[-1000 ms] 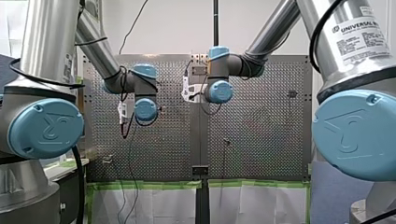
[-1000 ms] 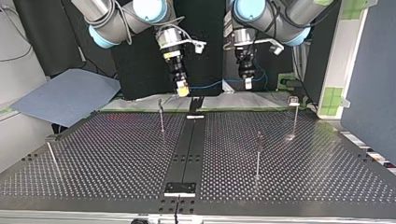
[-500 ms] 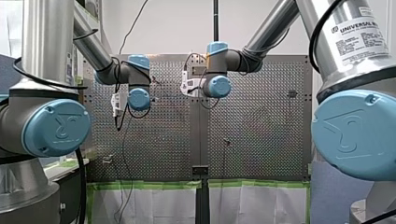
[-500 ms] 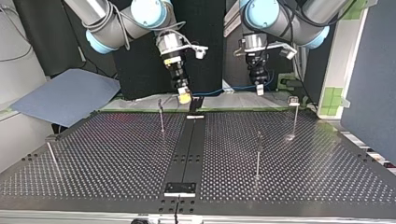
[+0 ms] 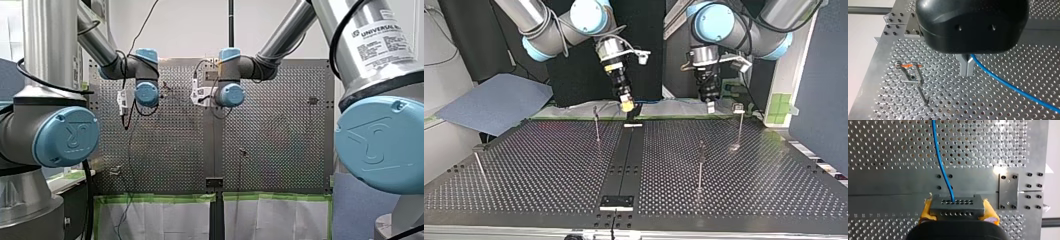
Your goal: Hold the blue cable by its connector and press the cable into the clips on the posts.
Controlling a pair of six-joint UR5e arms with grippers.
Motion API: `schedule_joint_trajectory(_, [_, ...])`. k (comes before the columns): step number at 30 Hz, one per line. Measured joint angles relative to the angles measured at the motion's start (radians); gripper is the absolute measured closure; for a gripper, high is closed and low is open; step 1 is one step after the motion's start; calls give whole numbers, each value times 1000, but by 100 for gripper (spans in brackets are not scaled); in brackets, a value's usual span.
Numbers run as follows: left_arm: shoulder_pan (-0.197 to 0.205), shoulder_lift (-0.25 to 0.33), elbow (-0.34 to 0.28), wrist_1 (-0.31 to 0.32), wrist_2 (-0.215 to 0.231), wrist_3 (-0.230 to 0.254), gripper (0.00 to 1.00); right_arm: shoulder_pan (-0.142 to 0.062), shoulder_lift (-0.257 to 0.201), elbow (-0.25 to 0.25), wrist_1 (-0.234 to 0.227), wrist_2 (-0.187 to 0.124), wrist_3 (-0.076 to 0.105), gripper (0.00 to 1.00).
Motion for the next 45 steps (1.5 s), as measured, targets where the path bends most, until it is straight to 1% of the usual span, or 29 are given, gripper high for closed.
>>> schedule_joint_trajectory(2, [5,17,1,-20,0,1,100,3,11,-12,6,-2,-3,100])
schedule_joint_trajectory(5, [10,27,1,-50,7,-1,100,10,22,-39,23,-4,-5,100])
schedule_joint_trajectory(8, [12,40,2,-77,14,-1,100,14,27,-69,43,-5,-4,100])
schedule_joint_trajectory(12, [16,72,8,-115,14,1,100,16,37,-112,77,-9,-2,100])
schedule_joint_trajectory(15, [20,69,26,-143,15,-12,100,18,47,-139,100,-13,-1,100])
schedule_joint_trajectory(18, [23,67,51,-171,15,-17,100,20,57,-165,114,-14,0,100])
schedule_joint_trajectory(22, [31,88,88,-208,17,-26,100,21,63,-204,120,-15,2,100])
schedule_joint_trajectory(25, [37,91,116,-229,27,-35,100,21,67,-235,129,-16,5,100])
schedule_joint_trajectory(29, [48,105,139,-240,37,-42,100,19,71,-273,147,-16,11,100])
schedule_joint_trajectory(33, [59,107,145,-242,49,-48,100,16,75,-304,157,-18,24,100])
schedule_joint_trajectory(39, [72,87,146,-239,69,-57,100,8,83,-320,163,-28,41,100])
schedule_joint_trajectory(45, [82,48,146,-220,92,-71,100,3,113,-328,166,-41,47,100])
